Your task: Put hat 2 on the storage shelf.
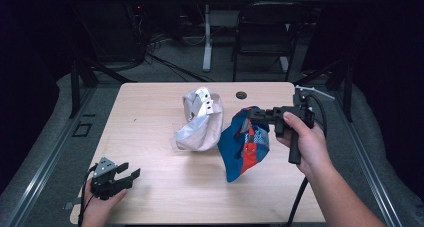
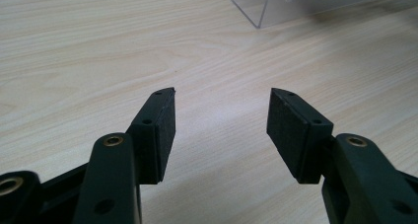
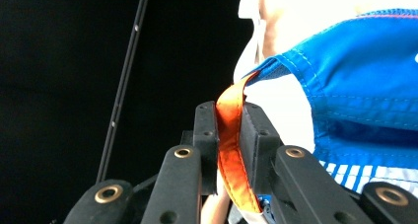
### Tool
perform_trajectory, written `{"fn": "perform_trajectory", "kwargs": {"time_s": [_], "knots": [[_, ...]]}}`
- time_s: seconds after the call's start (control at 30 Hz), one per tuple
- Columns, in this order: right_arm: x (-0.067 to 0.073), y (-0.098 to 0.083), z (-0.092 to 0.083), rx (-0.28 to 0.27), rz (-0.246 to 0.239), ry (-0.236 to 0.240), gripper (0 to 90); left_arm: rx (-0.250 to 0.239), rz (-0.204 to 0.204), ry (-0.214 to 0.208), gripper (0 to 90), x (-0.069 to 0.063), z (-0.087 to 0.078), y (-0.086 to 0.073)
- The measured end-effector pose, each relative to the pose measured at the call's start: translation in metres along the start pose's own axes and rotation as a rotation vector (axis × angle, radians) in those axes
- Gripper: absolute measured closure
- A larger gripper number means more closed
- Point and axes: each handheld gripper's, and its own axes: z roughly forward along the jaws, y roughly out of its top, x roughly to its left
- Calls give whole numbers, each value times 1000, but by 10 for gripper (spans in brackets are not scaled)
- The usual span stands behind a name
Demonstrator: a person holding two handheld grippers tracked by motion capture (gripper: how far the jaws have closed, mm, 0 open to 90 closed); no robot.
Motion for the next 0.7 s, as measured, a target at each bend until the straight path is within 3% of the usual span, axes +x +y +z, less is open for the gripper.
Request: {"fn": "perform_trajectory", "kwargs": {"time_s": [0.37, 0.53, 0.7], "knots": [[11, 27, -12, -85, 3, -7, 785, 0, 5, 3, 450, 0, 0, 0], [19, 45, -17, -154, 4, -27, 785, 5, 4, 0, 451, 0, 0, 0], [22, 58, -18, -187, 1, -51, 785, 3, 5, 1, 451, 1, 0, 0]]}}
